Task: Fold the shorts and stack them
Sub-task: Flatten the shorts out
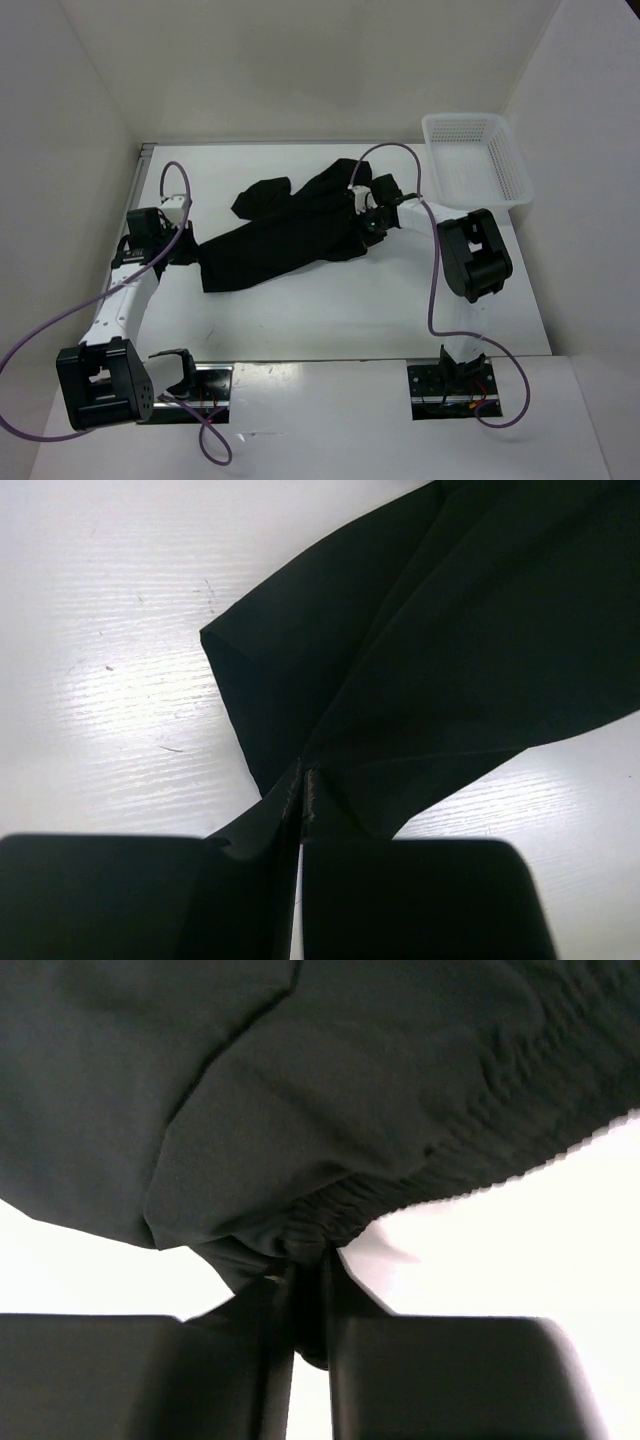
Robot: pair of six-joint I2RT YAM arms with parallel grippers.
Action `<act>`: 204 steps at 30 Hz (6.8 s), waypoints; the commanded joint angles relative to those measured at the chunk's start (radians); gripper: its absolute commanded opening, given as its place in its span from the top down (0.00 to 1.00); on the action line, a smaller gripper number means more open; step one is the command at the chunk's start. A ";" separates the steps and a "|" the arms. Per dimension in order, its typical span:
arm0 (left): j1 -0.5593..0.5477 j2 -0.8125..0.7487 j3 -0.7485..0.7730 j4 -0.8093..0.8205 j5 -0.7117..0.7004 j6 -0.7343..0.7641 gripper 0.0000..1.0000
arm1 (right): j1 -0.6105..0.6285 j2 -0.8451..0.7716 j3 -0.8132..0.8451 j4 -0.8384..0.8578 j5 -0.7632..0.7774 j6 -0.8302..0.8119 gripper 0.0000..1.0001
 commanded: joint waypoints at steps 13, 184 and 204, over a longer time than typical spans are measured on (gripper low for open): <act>0.079 -0.009 0.377 0.240 -0.101 0.004 1.00 | -0.004 -0.055 0.711 -0.043 0.055 -0.116 1.00; -0.137 0.475 0.401 -0.484 0.061 0.004 0.20 | -0.052 -0.114 0.135 0.000 -0.045 -0.248 1.00; -0.230 0.454 0.305 -0.403 0.041 0.004 0.28 | -0.052 -0.104 0.126 0.000 -0.034 -0.259 1.00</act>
